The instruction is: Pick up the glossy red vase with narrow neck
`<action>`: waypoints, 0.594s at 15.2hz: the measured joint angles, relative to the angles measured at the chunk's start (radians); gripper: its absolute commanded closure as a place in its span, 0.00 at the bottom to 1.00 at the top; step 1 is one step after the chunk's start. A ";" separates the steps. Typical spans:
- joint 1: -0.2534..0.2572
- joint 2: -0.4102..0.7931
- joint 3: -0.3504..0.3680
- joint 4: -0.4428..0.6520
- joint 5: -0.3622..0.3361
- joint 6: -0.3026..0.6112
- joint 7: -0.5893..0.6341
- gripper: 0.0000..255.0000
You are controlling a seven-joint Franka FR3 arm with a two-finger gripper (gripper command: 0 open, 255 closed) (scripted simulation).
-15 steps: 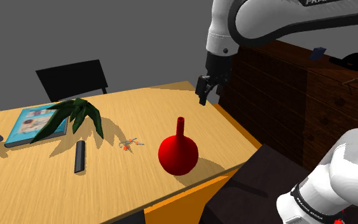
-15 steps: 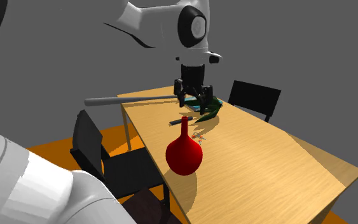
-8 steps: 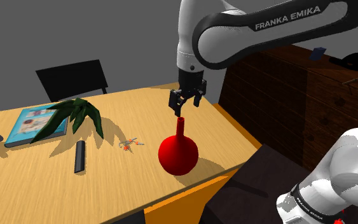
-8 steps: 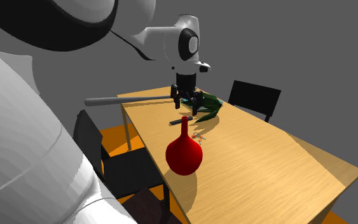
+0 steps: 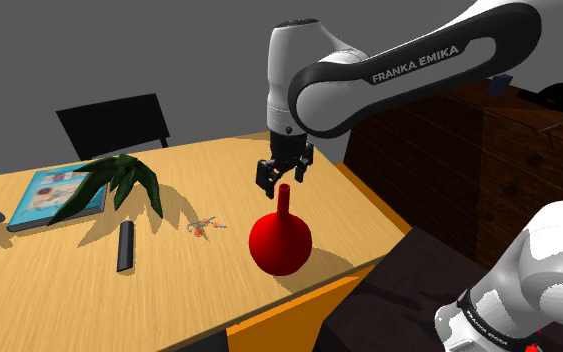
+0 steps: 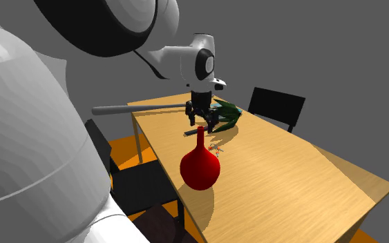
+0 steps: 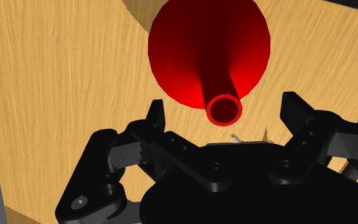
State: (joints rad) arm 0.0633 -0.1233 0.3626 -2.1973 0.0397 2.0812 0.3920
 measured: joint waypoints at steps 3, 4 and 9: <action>0.000 0.012 0.002 -0.008 -0.004 0.020 0.004 1.00; 0.000 0.013 0.002 -0.008 -0.005 0.021 0.004 1.00; 0.000 0.013 0.002 -0.009 -0.005 0.022 0.005 1.00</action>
State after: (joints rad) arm 0.0634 -0.1103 0.3645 -2.2058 0.0347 2.1035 0.3967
